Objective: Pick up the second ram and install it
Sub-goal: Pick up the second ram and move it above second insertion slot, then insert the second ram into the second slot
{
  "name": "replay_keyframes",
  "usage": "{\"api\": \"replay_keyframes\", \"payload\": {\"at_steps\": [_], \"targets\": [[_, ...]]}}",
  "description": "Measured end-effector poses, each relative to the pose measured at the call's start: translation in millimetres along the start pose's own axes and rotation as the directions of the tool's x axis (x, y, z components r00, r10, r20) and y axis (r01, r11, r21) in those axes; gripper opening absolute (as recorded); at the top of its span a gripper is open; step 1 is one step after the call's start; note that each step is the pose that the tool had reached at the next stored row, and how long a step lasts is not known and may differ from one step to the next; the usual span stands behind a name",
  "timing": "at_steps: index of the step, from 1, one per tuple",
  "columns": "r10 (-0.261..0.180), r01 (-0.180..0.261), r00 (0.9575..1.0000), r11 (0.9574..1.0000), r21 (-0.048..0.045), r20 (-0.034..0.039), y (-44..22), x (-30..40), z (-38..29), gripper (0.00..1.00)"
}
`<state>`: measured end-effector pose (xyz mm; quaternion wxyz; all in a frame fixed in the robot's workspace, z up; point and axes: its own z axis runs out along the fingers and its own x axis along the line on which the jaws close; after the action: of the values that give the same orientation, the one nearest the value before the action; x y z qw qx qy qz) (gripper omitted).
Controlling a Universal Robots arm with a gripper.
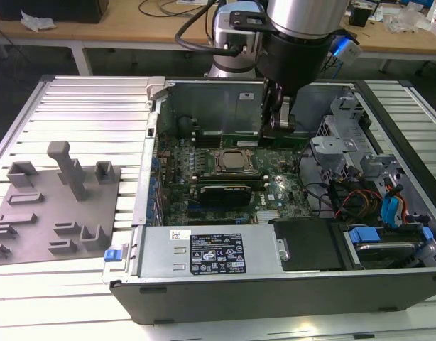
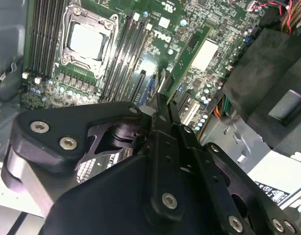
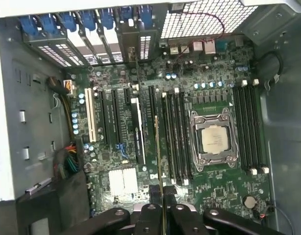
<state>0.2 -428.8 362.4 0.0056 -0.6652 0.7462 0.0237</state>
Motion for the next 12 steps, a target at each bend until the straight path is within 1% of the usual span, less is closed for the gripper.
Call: {"api": "replay_keyframes", "payload": {"at_steps": [3, 12], "targets": [[0.000, 0.000, 1.0000, 1.0000, 0.0000, 0.0001, -1.2, -3.6, 2.5, 0.14], [0.000, 0.000, 1.0000, 1.0000, 0.0000, 0.0000, -1.9, -4.2, 3.2, 0.14]]}}
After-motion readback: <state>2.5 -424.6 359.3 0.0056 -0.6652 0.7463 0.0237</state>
